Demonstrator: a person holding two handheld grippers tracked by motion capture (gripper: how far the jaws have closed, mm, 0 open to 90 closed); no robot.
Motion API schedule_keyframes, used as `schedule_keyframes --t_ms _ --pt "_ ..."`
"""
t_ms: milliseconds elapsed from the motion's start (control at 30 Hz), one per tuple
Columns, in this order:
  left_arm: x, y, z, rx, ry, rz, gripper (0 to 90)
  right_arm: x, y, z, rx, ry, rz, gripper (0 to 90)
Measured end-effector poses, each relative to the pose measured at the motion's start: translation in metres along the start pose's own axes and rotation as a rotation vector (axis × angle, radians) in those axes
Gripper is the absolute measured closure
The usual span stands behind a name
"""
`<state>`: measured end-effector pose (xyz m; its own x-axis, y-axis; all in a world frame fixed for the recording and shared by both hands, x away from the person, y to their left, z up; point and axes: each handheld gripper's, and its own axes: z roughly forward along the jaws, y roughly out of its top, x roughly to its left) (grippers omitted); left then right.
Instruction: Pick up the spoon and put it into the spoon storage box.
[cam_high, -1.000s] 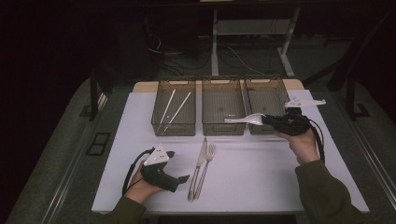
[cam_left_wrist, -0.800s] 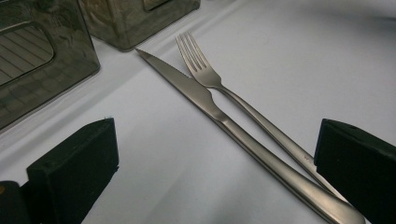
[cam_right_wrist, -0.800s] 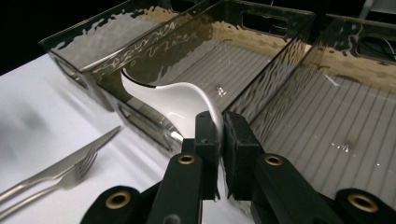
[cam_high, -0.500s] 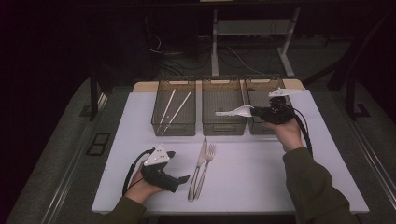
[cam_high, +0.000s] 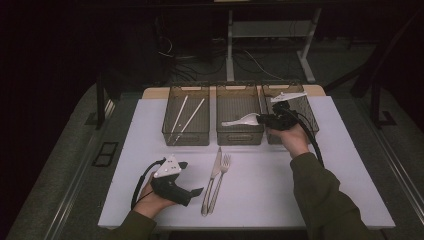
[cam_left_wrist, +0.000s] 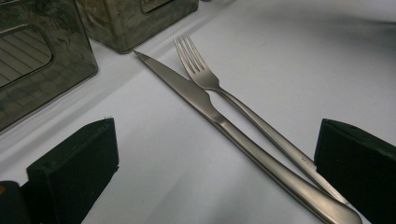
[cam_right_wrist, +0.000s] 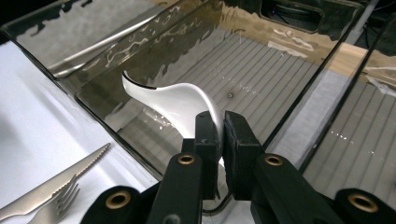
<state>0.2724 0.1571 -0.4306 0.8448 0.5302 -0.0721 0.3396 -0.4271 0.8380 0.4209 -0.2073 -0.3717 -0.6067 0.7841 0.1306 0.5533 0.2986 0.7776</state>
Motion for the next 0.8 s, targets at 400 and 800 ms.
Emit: schedule_keyframes --t_ms 400,800 --pt "0.0 0.0 0.0 -0.002 -0.001 0.0 0.0 0.008 0.001 0.016 0.066 -0.002 -0.038 83.6" --pt "0.0 0.0 0.0 -0.002 -0.001 0.0 0.0 0.008 0.001 0.012 0.037 0.002 -0.025 69.0"
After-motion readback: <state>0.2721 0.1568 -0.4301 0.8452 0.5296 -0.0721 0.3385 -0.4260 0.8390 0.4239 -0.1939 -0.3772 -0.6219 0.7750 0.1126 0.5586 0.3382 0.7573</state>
